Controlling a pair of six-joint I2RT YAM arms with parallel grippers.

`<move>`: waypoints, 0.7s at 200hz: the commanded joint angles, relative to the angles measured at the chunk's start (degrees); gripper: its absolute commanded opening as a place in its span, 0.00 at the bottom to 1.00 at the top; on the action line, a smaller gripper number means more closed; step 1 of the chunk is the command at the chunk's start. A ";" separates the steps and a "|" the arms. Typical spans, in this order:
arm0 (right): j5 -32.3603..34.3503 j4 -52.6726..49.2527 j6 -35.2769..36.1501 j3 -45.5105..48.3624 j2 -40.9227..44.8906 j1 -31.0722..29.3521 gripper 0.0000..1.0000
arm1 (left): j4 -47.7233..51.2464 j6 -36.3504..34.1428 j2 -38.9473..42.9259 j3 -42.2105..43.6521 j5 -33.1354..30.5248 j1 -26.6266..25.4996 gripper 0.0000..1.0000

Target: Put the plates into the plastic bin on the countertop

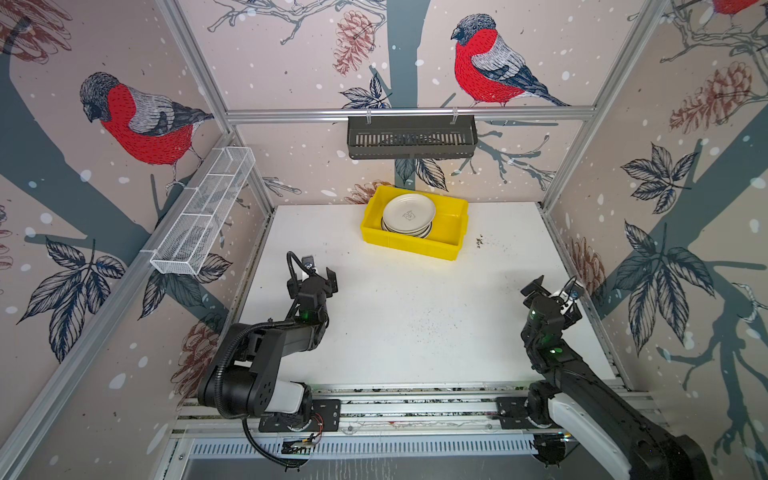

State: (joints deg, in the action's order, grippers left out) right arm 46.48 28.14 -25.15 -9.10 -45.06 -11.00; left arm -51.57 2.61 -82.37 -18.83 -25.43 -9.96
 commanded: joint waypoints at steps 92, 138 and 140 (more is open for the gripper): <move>-13.17 16.31 4.96 -9.85 -30.52 9.34 0.99 | -25.19 -2.55 -7.15 5.96 7.01 5.12 0.97; -8.05 18.41 7.23 -16.58 -41.70 9.79 0.99 | -25.80 -2.63 -7.32 6.17 6.73 5.03 0.97; -7.01 15.82 6.54 -18.15 -42.42 9.32 0.99 | -25.65 -2.62 -7.20 6.17 6.72 5.03 0.97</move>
State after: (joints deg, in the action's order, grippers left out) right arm 34.22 46.52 -19.35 -19.42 -81.21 -0.95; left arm -72.49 0.03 -89.58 -12.78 -19.29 -5.04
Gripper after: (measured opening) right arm 0.994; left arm 0.972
